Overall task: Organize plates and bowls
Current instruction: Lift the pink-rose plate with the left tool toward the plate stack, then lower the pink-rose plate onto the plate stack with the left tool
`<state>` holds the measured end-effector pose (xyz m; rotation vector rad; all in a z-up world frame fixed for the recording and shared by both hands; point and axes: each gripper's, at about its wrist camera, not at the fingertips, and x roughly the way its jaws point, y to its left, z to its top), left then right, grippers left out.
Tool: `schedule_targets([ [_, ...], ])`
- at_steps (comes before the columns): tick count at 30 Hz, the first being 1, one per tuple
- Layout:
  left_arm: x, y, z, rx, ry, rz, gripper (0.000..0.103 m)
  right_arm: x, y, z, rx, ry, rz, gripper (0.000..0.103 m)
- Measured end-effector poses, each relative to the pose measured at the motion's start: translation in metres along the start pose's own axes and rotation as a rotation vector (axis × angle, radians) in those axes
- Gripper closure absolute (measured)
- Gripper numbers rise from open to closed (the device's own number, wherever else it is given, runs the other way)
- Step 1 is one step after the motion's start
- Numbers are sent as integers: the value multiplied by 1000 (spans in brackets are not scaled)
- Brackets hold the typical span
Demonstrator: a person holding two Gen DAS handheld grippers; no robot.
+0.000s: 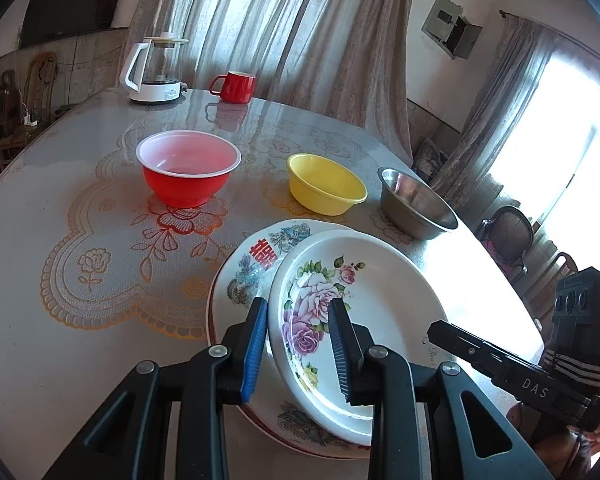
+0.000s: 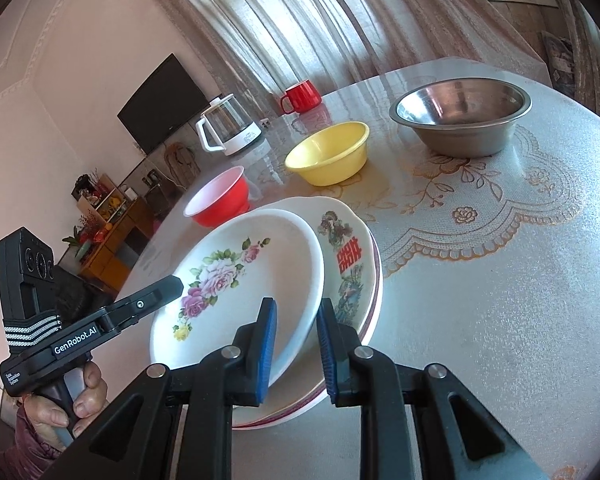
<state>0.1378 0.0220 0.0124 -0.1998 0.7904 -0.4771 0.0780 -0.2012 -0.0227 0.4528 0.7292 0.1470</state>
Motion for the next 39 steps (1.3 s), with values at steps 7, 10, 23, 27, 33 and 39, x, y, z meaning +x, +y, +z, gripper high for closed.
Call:
schedule_targets([
  [7,4,3,5,-18,1,12,70,10,7,6,-27,17,-42,77],
  [10,5,5,5,-22,3,11,68,14,13,5,-65,26,-62,74],
  [23,-9,-10,4,30,-40,-11,64,5,19,5,-91,5,-56,68],
  [27,-13,-8,1,37,-41,20,62,5,18,4,-90,4,-68,68],
  [33,-15,5,-4,20,-39,141,56,7,13,11,-81,3,-78,68],
  [39,-8,15,-12,9,-3,196,54,17,15,14,-97,6,-106,67],
])
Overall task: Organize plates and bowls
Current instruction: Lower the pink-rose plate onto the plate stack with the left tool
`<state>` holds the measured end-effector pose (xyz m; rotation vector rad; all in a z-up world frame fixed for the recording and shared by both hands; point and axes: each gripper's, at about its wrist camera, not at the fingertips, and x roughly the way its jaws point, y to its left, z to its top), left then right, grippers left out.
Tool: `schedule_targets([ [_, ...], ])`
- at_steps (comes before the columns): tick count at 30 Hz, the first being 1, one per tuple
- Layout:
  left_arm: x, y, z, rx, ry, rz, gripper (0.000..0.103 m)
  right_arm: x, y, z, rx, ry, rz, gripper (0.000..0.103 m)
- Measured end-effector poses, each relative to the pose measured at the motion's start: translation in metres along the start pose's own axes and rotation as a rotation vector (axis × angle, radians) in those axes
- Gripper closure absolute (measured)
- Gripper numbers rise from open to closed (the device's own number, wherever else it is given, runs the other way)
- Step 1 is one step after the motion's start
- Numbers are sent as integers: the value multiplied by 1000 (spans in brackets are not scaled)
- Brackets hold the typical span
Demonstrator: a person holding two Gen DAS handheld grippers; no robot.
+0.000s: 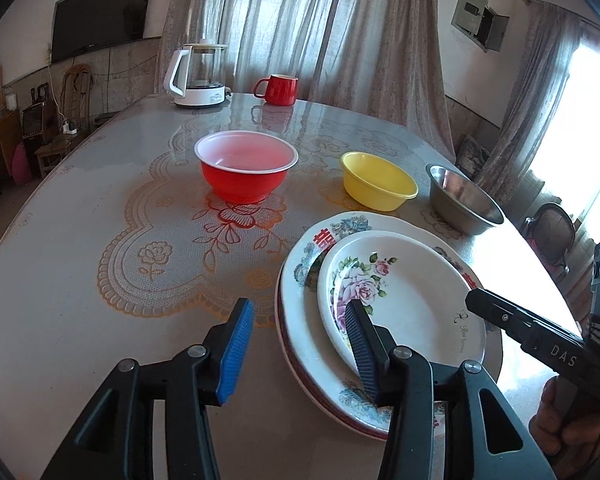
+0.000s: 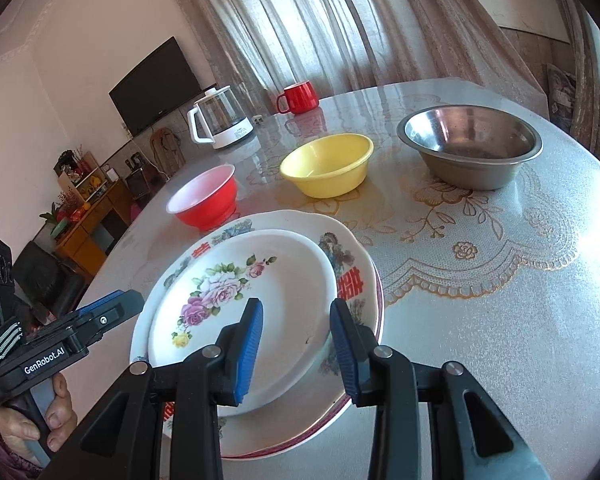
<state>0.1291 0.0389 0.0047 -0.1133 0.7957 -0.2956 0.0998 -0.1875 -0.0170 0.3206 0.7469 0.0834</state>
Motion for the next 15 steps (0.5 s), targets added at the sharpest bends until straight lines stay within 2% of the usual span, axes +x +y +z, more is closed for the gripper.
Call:
schedule_targets([
  [5,4,-1,-4,10,20,0,54,-2,-5,1,15,-1,-2,68],
  [15,6,-9,-7,41,40,-14,49,11,-25,30,72,-38,-50,67],
])
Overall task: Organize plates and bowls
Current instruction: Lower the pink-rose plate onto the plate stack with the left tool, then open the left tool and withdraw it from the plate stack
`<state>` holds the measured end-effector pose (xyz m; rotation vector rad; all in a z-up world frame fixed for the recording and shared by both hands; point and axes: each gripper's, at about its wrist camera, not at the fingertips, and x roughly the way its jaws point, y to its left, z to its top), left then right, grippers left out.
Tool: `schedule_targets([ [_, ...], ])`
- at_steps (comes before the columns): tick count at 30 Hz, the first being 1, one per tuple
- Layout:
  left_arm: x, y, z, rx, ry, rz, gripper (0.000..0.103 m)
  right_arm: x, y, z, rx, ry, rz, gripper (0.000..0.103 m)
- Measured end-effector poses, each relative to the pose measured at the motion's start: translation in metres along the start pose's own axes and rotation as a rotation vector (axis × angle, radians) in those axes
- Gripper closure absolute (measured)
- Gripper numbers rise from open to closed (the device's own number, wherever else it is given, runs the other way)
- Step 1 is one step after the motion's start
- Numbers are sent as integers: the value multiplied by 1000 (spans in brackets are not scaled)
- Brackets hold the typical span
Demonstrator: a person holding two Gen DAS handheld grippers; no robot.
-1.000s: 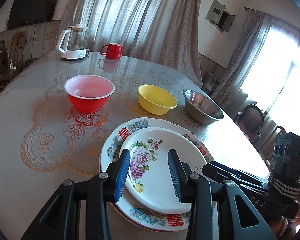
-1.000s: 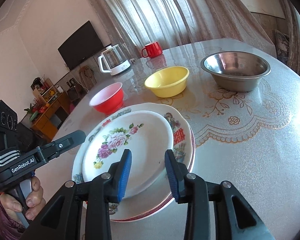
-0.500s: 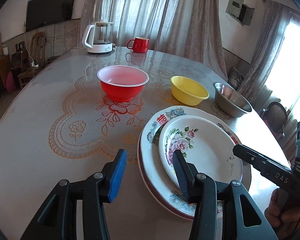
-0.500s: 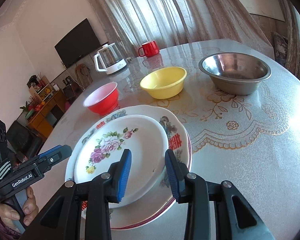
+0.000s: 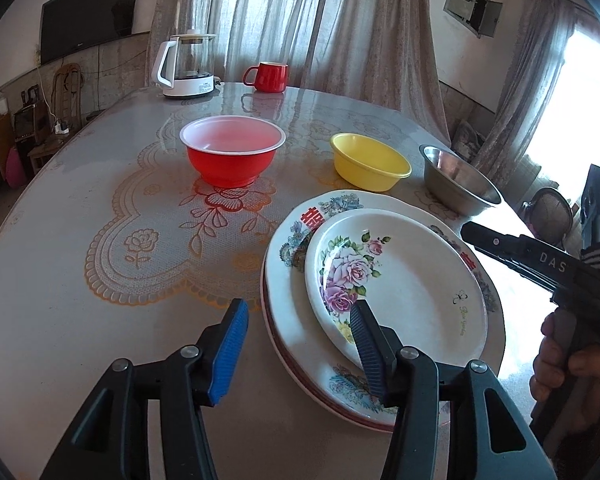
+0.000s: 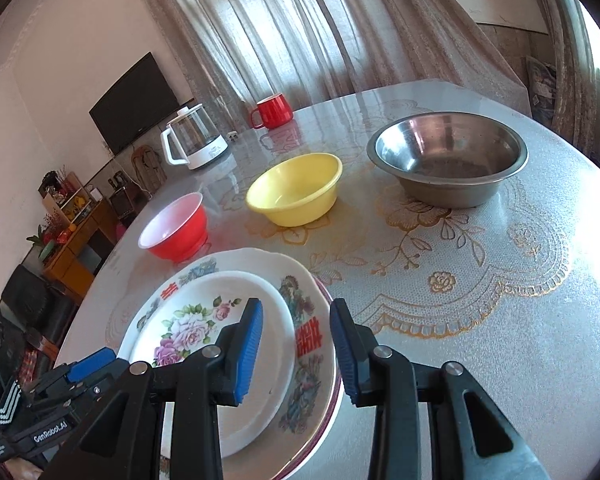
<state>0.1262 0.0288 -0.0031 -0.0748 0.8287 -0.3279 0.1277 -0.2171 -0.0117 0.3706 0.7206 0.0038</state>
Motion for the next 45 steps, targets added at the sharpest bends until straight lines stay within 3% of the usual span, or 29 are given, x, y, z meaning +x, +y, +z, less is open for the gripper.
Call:
schedule_targets([
  [6,2,-2,0,7,9,-20,49,27,-9,9,50,73,49,64],
  [19,0,-7,-5,8,9,-55,48,29,-10,4,69,91,47,62],
  [33,-7,-7,-15,-9,13,-49,47,14,-20,-10,96,115,77,62],
  [45,-21,-4,-15,-36,0,-12,37,-15,-28,-26,124,63,47,61],
])
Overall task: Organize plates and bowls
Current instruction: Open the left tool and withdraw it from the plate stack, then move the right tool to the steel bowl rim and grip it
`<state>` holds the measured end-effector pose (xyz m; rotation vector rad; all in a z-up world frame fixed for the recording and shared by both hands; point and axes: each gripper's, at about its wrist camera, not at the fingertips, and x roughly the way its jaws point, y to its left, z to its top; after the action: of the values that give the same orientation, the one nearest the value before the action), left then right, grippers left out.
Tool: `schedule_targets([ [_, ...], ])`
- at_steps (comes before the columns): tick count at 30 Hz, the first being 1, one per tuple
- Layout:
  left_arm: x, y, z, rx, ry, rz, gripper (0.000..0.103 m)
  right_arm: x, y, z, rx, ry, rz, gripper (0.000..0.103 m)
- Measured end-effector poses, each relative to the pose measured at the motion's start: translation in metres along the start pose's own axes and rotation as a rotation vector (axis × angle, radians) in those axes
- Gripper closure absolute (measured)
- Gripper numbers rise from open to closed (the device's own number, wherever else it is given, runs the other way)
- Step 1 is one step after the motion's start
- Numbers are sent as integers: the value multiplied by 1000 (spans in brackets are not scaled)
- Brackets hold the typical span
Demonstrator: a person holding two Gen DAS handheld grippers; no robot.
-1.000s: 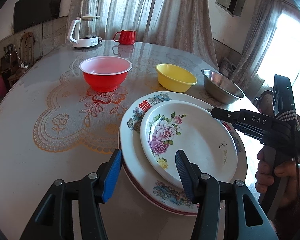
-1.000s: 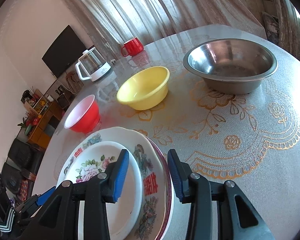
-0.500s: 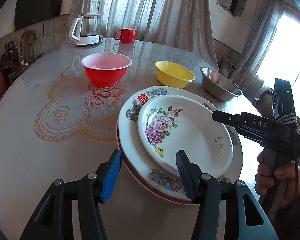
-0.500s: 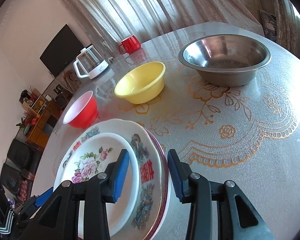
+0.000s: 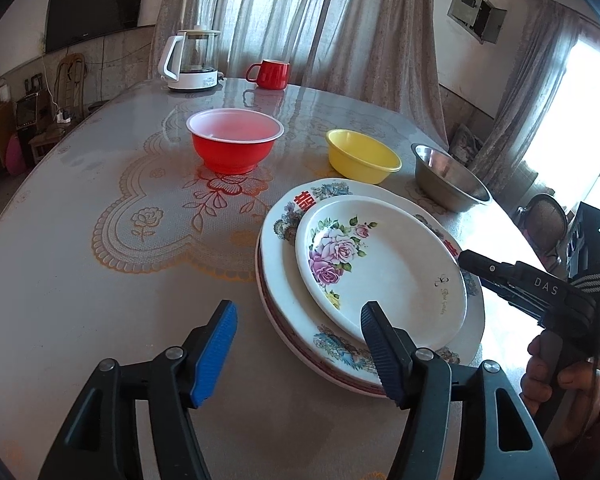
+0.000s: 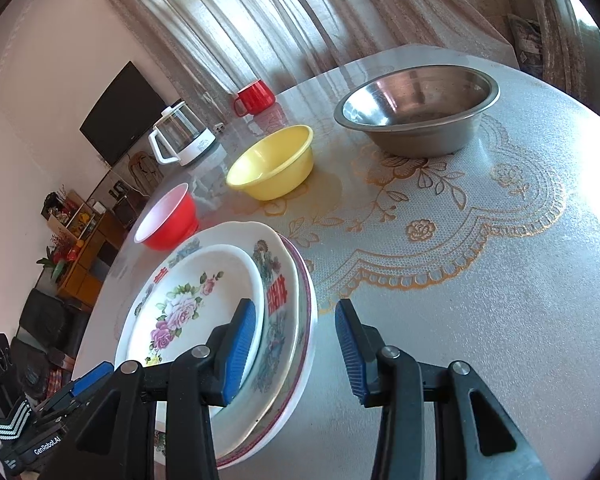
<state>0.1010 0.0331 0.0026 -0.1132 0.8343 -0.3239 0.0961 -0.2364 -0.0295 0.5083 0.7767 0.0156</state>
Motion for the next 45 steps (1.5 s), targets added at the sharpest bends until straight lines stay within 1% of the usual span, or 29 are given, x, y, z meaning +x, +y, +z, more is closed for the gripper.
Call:
schedule_targets([
  [6,-6,-9,6,27,-12,29,37,-7,-7,-2,20,-16,-6,61],
  [7,-6,-11,7,34,-13,26,34,-8,-7,-2,19,-19,-8,61],
  [9,-9,-17,9,56,-25,13,32,-10,-7,-2,16,-25,-9,61],
  [12,-10,-26,14,80,-35,7,24,-13,-7,-1,9,-34,-9,61],
  [13,-10,-28,16,87,-36,3,24,-14,-7,0,6,-36,-10,61],
  [20,-2,-49,29,155,-32,4,24,-15,-12,9,10,-48,-17,61],
  [24,9,-58,38,178,-12,1,23,-16,-19,19,20,-60,-25,61],
  [30,33,-66,56,132,64,-40,23,-16,-34,37,54,-89,-52,61],
  [35,49,-77,67,126,114,-113,23,-18,-49,48,92,-115,-79,61],
  [38,56,-84,74,122,114,-145,24,-19,-58,54,117,-135,-94,61],
  [43,66,-97,88,141,103,-157,25,-15,-74,66,153,-155,-119,61],
  [45,72,-103,93,147,107,-166,27,-13,-79,71,166,-163,-131,61],
])
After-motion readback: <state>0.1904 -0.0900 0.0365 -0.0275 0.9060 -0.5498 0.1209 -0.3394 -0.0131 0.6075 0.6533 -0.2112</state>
